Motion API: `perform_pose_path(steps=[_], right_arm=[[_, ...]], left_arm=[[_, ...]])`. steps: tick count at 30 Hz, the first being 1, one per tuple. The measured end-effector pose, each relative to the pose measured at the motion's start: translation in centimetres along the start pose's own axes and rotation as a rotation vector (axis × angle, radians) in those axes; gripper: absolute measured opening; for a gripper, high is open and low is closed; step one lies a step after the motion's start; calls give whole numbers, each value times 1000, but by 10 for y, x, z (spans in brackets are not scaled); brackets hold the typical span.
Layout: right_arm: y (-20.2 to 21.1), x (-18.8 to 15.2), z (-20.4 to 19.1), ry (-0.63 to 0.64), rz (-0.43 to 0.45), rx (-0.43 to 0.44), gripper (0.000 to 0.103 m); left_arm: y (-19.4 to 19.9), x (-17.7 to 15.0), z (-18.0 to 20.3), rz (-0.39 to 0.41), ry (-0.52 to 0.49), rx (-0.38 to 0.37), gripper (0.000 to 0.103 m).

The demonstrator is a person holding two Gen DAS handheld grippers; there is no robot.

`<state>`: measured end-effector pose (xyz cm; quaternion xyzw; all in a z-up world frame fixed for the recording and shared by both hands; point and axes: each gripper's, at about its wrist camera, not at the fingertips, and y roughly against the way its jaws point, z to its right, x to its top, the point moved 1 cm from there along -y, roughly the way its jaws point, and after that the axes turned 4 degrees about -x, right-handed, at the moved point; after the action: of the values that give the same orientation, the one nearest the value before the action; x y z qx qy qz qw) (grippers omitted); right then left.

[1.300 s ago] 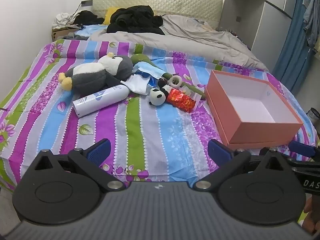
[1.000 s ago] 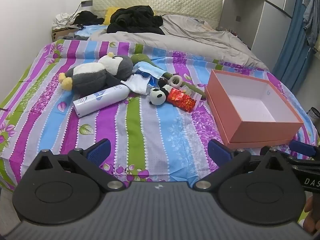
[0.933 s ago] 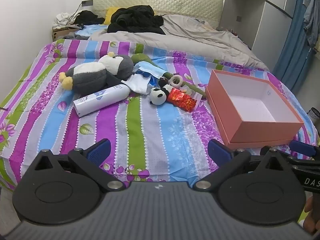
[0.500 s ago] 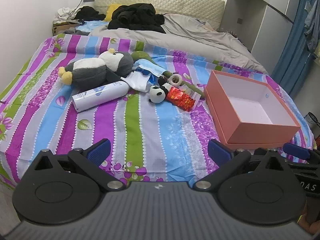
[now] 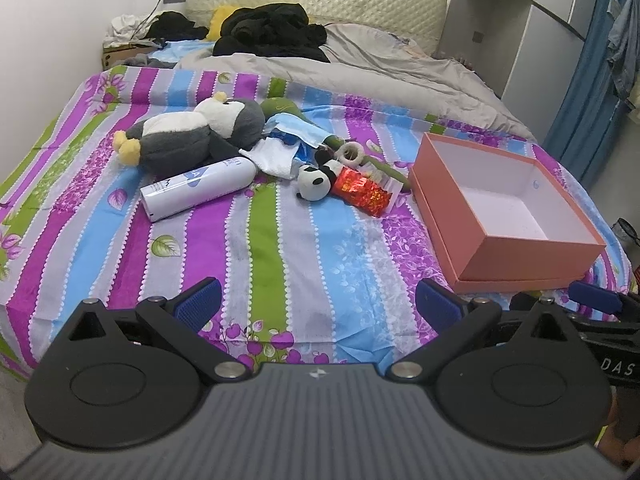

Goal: Organize soft objects

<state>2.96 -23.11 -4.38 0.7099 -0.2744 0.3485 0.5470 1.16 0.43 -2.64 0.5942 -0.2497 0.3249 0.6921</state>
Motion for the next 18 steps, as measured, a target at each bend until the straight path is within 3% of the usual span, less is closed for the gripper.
perform_pose_path(steps=[18], right_arm=[[-8,0,7,-27,-30,-17,103]], left_arm=[[-22,3,-11,-33,18,-9,103]])
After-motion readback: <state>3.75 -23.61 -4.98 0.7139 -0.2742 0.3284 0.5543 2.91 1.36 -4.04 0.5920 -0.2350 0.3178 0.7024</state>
